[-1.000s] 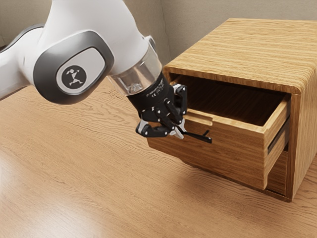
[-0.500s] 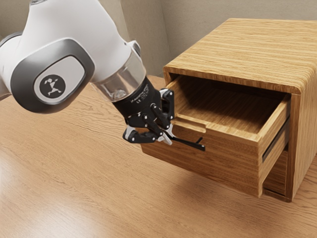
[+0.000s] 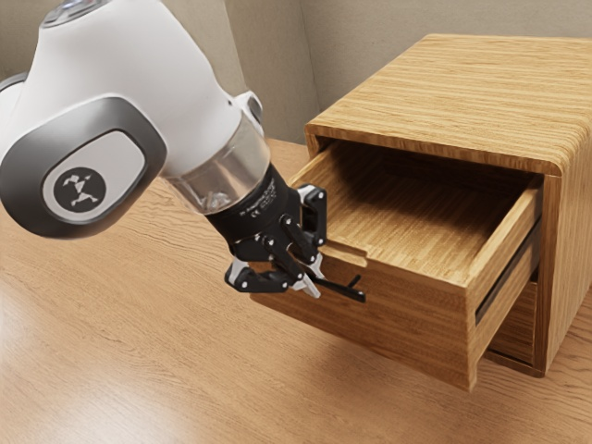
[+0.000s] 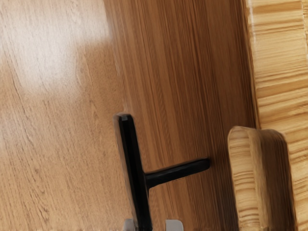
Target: Pull the drawer handle with one arm to open the drawer
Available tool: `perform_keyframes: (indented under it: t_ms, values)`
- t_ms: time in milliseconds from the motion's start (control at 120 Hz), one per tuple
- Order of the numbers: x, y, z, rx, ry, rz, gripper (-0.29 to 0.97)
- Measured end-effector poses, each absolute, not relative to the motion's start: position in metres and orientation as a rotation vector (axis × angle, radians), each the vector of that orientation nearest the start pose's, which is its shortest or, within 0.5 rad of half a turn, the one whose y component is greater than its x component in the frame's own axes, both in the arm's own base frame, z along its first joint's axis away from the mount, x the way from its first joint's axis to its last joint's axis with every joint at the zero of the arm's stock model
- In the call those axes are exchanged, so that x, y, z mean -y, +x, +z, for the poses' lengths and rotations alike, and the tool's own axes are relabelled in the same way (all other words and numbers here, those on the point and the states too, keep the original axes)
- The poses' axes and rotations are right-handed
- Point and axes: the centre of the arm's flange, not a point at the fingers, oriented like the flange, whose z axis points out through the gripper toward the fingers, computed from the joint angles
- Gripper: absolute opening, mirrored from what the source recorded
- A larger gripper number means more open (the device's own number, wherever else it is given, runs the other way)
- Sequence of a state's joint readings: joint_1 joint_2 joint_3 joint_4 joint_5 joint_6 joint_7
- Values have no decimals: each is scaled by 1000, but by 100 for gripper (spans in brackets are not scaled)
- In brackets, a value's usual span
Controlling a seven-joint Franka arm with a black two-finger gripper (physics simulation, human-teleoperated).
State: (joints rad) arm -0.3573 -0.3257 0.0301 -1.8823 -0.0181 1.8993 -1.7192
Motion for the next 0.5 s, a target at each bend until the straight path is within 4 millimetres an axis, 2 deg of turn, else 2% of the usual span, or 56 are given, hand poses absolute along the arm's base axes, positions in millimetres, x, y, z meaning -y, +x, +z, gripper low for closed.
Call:
perform_keyframes:
  t_ms: [167,500]
  values:
    - [168,437,678,2173,-2671,-280,-9]
    - [167,408,681,2174,-2681,-293,-10]
